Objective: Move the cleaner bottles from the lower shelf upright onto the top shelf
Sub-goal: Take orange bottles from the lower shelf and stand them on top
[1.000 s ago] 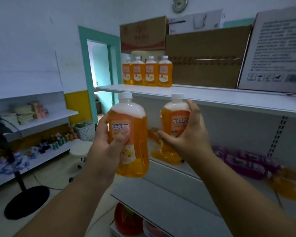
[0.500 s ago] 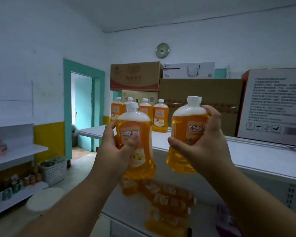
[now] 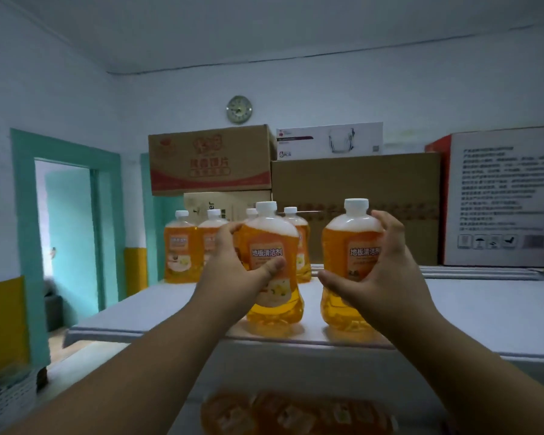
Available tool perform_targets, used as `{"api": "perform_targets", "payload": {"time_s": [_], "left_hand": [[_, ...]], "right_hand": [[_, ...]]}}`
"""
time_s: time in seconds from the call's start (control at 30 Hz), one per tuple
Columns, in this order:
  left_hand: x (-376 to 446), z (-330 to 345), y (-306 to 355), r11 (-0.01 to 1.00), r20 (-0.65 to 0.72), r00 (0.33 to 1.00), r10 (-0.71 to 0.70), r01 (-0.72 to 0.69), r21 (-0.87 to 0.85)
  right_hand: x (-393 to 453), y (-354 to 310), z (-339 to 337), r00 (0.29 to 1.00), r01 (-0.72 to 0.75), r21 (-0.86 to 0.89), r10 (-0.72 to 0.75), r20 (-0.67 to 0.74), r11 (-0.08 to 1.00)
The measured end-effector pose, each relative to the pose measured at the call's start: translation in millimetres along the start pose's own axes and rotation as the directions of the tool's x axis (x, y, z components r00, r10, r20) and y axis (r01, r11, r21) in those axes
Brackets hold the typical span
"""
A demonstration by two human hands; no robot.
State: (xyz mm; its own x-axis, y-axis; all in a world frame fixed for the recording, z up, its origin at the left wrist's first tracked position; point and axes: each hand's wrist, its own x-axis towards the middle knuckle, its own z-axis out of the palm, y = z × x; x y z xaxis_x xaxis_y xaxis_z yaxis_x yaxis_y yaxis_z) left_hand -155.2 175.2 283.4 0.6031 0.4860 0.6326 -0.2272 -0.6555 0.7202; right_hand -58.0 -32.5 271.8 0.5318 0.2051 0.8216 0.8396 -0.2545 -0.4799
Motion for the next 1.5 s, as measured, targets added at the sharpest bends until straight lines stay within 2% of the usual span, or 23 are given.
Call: {"api": "perform_targets", "payload": {"time_s": [0.17,0.33,0.47,0.53,0.63,0.73,0.97,1.13,1.5], "left_hand": [[49.2,46.8,-10.2,0.992,0.202,0.972,0.121,-0.123,-0.001],[76.3,104.9,-6.1,0.947,0.215,0.941,0.263,-0.294,0.126],[91.8,126.6,-1.4,0.914,0.220,0.943,0.248,-0.303,0.269],[95.4,129.0,-0.4,0.847,0.208,0.932,0.298,-0.358,0.392],[93.3,125.1,0.5,0.700,0.249,0.847,0.469,-0.529,0.481],[99.3,123.4,3.6,0.584,0.332,0.788,0.518,-0.609,0.537],[117.8,147.7,4.9,0.478,0.338,0.810,0.478,-0.564,0.673],[126.5,164.1,4.3,0.370,0.329,0.822,0.464,-0.518,0.771],[129.9,172.3,-2.1,0.370,0.321,0.848,0.422,-0.484,0.793]], "right_hand": [[5.8,13.1,4.0,0.992,-0.118,-0.187,0.106,-0.073,0.975],[12.7,33.7,-8.8,0.984,-0.177,-0.314,0.158,-0.086,0.933],[24.1,49.7,-15.5,0.978,-0.210,-0.328,0.199,-0.068,0.921],[27.7,57.0,-17.5,0.973,-0.228,-0.339,0.225,-0.049,0.913],[29.6,60.8,-19.2,0.973,-0.218,-0.371,0.230,-0.011,0.903],[29.5,62.4,-21.4,0.974,-0.197,-0.407,0.225,0.022,0.892],[39.7,69.6,-30.1,0.962,-0.172,-0.385,0.238,0.132,0.907],[46.7,76.0,-29.3,0.964,-0.174,-0.403,0.238,0.115,0.898],[47.2,83.7,-27.6,0.974,-0.154,-0.384,0.205,0.095,0.910]]}}
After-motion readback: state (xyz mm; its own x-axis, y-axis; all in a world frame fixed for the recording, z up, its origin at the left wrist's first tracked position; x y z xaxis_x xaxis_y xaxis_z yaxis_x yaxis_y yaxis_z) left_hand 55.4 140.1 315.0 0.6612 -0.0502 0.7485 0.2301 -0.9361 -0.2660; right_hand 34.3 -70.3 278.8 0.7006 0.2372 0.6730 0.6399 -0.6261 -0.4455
